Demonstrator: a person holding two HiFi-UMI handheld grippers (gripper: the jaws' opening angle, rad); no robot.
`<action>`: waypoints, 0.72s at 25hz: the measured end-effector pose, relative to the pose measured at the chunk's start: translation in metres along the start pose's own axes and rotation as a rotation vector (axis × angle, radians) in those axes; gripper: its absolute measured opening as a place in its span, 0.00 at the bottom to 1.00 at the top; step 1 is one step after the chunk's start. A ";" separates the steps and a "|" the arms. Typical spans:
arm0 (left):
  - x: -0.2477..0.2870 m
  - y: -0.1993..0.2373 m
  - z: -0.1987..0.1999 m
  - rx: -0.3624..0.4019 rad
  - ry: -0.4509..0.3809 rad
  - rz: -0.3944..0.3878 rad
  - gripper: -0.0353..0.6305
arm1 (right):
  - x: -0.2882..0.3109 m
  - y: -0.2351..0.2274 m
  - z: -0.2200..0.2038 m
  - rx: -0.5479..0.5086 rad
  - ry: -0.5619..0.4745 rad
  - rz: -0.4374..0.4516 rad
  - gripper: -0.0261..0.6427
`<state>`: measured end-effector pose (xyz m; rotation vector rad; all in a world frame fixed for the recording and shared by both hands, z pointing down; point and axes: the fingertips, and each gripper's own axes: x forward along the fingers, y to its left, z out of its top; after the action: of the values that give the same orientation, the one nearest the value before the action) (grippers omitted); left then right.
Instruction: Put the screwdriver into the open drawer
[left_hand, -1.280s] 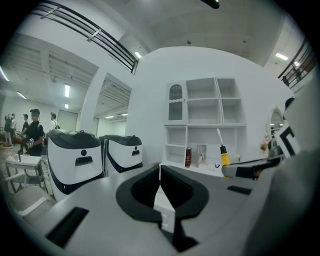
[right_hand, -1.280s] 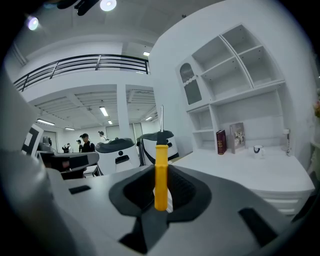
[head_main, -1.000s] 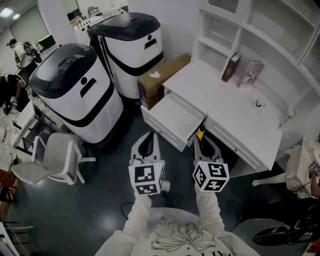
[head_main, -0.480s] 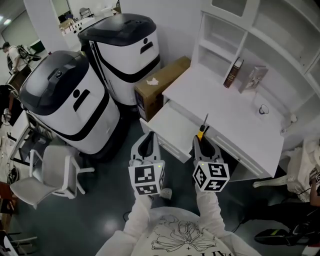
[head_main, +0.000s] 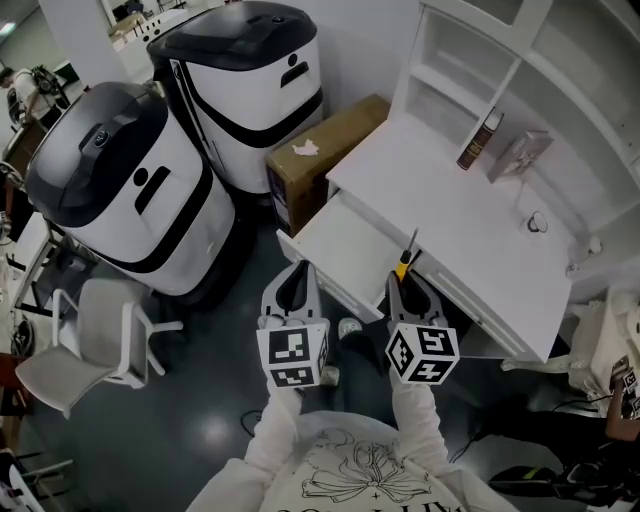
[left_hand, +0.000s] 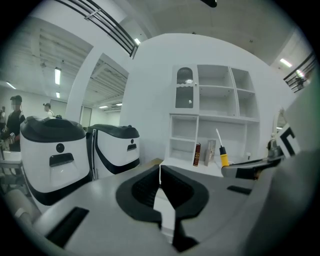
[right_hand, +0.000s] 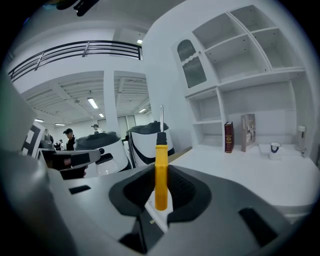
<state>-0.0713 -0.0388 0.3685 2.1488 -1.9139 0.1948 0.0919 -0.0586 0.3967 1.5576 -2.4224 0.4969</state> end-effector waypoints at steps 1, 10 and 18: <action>0.005 0.001 -0.002 -0.002 0.008 0.003 0.07 | 0.007 -0.003 -0.001 0.000 0.008 0.003 0.14; 0.067 0.016 -0.004 -0.023 0.040 0.067 0.07 | 0.084 -0.028 0.007 -0.014 0.063 0.064 0.14; 0.120 0.029 -0.014 -0.048 0.086 0.114 0.07 | 0.147 -0.036 0.004 -0.062 0.135 0.138 0.14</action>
<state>-0.0838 -0.1524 0.4174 1.9692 -1.9727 0.2560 0.0642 -0.1965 0.4517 1.2951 -2.4275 0.5286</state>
